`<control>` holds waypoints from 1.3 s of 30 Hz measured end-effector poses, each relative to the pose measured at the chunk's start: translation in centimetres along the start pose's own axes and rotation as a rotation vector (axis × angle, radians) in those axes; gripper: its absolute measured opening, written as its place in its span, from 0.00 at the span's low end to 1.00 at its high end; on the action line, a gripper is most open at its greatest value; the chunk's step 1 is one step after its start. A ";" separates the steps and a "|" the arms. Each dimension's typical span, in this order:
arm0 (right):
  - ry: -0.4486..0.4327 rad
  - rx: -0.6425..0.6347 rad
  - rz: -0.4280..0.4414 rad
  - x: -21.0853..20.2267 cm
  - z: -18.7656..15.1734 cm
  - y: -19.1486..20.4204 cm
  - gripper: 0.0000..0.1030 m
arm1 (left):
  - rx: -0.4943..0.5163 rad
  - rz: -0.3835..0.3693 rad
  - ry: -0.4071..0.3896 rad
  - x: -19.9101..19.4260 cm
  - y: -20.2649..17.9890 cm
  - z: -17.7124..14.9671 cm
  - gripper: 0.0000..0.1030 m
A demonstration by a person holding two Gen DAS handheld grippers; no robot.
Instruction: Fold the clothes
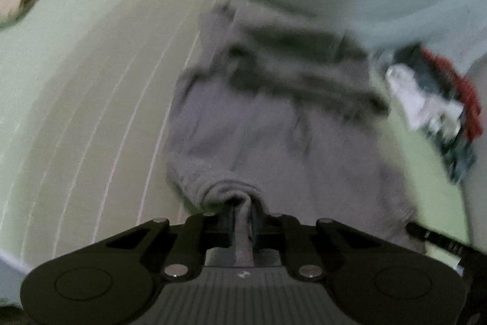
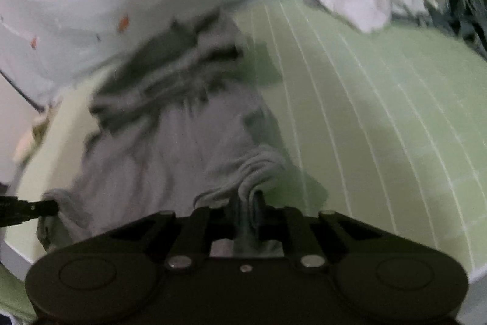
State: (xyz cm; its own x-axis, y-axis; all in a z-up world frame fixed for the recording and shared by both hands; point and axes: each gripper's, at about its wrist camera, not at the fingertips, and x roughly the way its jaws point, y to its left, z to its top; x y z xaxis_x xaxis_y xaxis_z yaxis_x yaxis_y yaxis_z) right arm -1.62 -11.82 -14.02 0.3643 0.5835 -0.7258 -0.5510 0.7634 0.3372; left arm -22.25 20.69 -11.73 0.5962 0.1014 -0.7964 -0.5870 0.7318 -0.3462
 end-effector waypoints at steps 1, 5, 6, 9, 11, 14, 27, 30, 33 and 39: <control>-0.026 0.006 0.015 -0.2 0.9 0.3 0.09 | 0.001 -0.013 -0.029 -0.2 -0.4 1.0 0.11; -0.133 0.017 0.080 -0.3 5.7 1.9 0.08 | 0.002 -0.049 -0.124 -0.7 -1.4 5.5 0.04; -0.155 0.008 0.090 -0.1 6.9 2.4 0.08 | 0.003 -0.053 -0.145 -0.8 -1.6 6.7 0.04; -0.209 -0.030 0.094 1.0 10.3 4.0 0.08 | 0.001 -0.063 -0.193 -0.4 -1.7 10.0 0.04; -0.224 -0.007 0.089 2.7 12.4 3.9 0.08 | 0.000 -0.066 -0.223 -0.2 -1.6 12.0 0.04; -0.248 0.027 0.080 5.1 15.6 3.9 0.08 | -0.035 -0.081 -0.251 0.4 -0.7 15.1 0.04; -0.270 0.054 -0.133 13.8 22.0 3.3 0.75 | -0.262 0.019 -0.326 7.5 5.7 22.8 0.78; -0.183 0.006 -0.136 15.2 20.2 3.2 0.83 | -0.184 0.083 -0.267 8.4 5.5 21.0 0.85; -0.094 -0.012 -0.126 17.0 18.6 3.1 0.92 | -0.116 0.122 -0.165 10.3 4.8 19.1 0.90; 0.001 0.009 -0.087 19.6 17.1 3.0 0.99 | -0.016 0.088 -0.032 13.7 2.5 17.5 0.93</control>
State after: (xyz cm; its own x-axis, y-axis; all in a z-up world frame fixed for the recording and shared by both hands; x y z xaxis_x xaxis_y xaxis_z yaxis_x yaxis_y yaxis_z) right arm 16.69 6.60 -16.99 0.4100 0.5145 -0.7532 -0.5103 0.8138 0.2781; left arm -5.97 35.65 -14.82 0.5590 0.1867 -0.8079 -0.6466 0.7080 -0.2838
